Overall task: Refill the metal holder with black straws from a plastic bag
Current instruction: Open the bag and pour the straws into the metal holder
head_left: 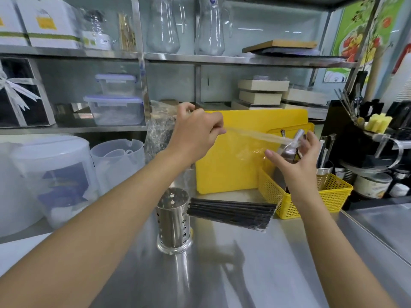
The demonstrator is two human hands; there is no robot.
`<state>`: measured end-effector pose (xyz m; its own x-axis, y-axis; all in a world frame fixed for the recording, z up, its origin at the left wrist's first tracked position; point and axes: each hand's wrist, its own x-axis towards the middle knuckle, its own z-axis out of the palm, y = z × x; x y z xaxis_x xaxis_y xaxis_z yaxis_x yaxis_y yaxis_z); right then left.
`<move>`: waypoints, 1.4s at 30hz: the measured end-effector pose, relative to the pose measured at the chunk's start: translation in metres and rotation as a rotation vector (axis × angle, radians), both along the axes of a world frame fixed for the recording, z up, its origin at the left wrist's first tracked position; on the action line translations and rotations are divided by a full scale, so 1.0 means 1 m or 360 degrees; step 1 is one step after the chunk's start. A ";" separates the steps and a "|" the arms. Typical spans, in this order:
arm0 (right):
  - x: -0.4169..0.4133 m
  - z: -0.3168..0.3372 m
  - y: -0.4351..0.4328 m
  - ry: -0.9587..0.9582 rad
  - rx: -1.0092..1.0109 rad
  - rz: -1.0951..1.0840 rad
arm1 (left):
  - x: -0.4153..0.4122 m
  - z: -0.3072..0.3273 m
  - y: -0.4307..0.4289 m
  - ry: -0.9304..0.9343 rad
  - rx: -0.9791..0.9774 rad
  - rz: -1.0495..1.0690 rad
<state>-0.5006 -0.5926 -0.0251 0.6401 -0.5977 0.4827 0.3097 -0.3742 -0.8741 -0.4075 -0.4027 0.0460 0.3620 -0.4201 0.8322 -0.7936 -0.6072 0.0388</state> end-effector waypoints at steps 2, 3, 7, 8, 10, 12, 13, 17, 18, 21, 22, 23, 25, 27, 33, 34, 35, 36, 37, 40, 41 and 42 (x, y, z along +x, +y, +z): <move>0.004 -0.006 -0.005 0.0041 0.0346 0.0261 | 0.000 -0.001 0.002 -0.0023 -0.0004 0.0031; 0.005 -0.010 -0.007 0.0079 0.0438 0.0404 | 0.000 -0.001 0.004 -0.0021 -0.0010 0.0047; 0.012 -0.019 -0.002 -0.0017 0.0624 0.0581 | 0.000 -0.006 0.013 0.0072 -0.0075 0.0126; 0.013 -0.020 0.000 -0.0097 0.0705 0.0596 | 0.001 -0.009 0.016 0.0111 -0.0073 0.0142; 0.018 -0.020 0.003 -0.0227 0.0844 0.0637 | 0.006 -0.021 0.027 0.0149 -0.0061 0.0179; 0.023 -0.022 0.003 -0.0291 0.0910 0.0687 | 0.009 -0.035 0.041 0.0172 -0.0109 0.0242; 0.025 -0.024 0.003 -0.0317 0.0951 0.0719 | 0.009 -0.043 0.048 0.0200 -0.0225 0.0264; 0.033 -0.028 0.003 -0.0376 0.1143 0.0792 | -0.002 -0.075 0.074 0.0509 -0.1099 0.0101; 0.035 -0.029 0.004 -0.0384 0.1175 0.0789 | -0.006 -0.083 0.080 0.0679 -0.1254 -0.0008; 0.039 -0.032 0.009 -0.0407 0.1248 0.0777 | -0.021 -0.110 0.101 0.1016 -0.1342 -0.0272; 0.040 -0.033 0.011 -0.0409 0.1262 0.0772 | -0.027 -0.120 0.108 0.1159 -0.1334 -0.0314; 0.041 -0.034 0.014 -0.0411 0.1281 0.0771 | -0.031 -0.131 0.113 0.1410 -0.1341 -0.0328; 0.042 -0.039 0.015 -0.0424 0.1332 0.0791 | -0.039 -0.159 0.122 0.2191 -0.1289 -0.0294; 0.041 -0.043 0.016 -0.0452 0.1397 0.0820 | -0.049 -0.193 0.125 0.2867 -0.1011 -0.0266; 0.029 -0.058 0.026 -0.0488 0.1723 0.0986 | -0.061 -0.231 0.107 0.3019 -0.2032 -0.0803; 0.027 -0.058 0.028 -0.0479 0.1742 0.0981 | -0.057 -0.229 0.105 0.2888 -0.2213 -0.0954; 0.024 -0.057 0.031 -0.0468 0.1748 0.0970 | -0.054 -0.226 0.104 0.2769 -0.2351 -0.1094; 0.021 -0.055 0.036 -0.0451 0.1730 0.0971 | -0.050 -0.221 0.105 0.2662 -0.2452 -0.1227; 0.017 -0.052 0.042 -0.0417 0.1710 0.0948 | -0.047 -0.216 0.107 0.2572 -0.2497 -0.1342; 0.009 -0.043 0.057 -0.0375 0.1641 0.0780 | -0.038 -0.206 0.113 0.2394 -0.2391 -0.1543; 0.007 -0.040 0.061 -0.0343 0.1576 0.0745 | -0.036 -0.202 0.115 0.2380 -0.2375 -0.1562; 0.005 -0.037 0.065 -0.0301 0.1479 0.0707 | -0.035 -0.199 0.116 0.2379 -0.2368 -0.1556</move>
<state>-0.4956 -0.5276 -0.0621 0.8548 -0.5143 0.0686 0.4164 0.6010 -0.6823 -0.4424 -0.2865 -0.1529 0.9318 -0.3581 0.0603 0.2662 0.7866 0.5571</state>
